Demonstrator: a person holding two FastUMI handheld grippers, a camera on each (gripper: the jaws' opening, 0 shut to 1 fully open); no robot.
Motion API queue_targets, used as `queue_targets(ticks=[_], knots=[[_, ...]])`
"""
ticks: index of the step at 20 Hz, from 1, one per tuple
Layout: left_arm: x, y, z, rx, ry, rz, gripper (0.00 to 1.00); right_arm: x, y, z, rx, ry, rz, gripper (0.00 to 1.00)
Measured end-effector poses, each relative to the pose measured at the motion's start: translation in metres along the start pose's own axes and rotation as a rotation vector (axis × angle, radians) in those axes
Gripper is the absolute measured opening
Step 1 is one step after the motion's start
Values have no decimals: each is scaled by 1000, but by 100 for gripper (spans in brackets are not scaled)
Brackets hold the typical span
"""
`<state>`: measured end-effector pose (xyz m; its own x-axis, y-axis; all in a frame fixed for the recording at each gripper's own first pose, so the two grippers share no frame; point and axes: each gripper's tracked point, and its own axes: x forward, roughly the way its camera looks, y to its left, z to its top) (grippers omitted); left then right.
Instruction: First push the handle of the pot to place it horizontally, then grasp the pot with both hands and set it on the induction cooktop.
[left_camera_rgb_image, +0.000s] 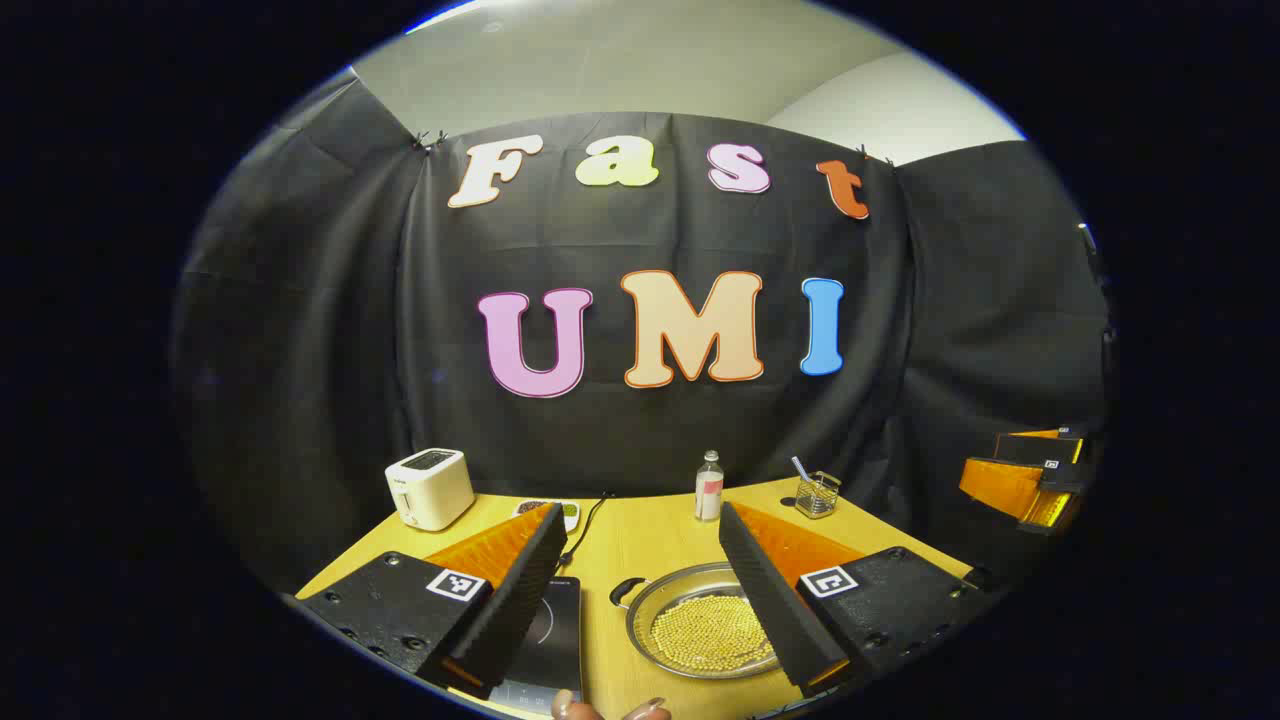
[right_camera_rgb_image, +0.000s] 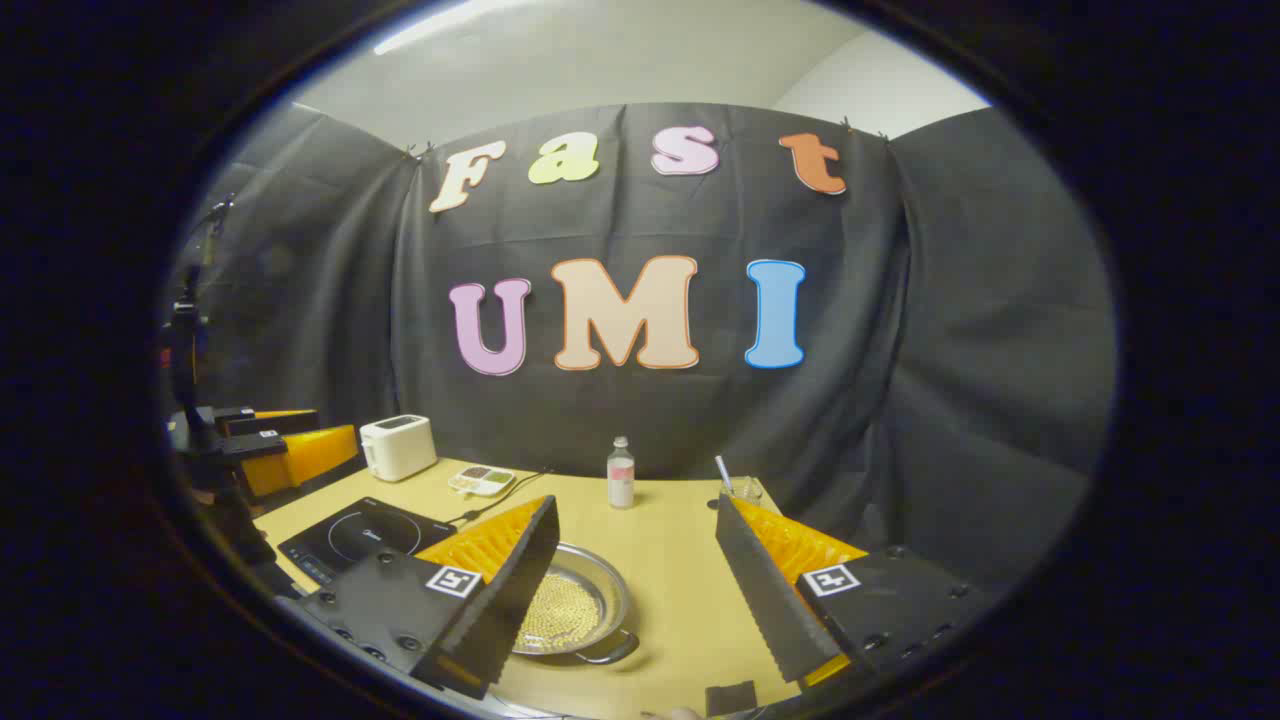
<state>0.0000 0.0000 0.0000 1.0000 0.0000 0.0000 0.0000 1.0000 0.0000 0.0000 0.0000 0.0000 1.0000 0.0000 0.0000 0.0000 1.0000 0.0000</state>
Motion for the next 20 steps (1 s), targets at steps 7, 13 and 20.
queue_targets(ticks=[7,13,20], knots=[[7,-3,-1,1,2,-10,100,3,1,-3,0,9,-7,99],[9,-3,-2,-2,5,-9,99,4,-2,-3,-2,11,-14,99],[8,-2,-5,-10,10,-7,99,3,-3,-6,-10,24,-24,99]])
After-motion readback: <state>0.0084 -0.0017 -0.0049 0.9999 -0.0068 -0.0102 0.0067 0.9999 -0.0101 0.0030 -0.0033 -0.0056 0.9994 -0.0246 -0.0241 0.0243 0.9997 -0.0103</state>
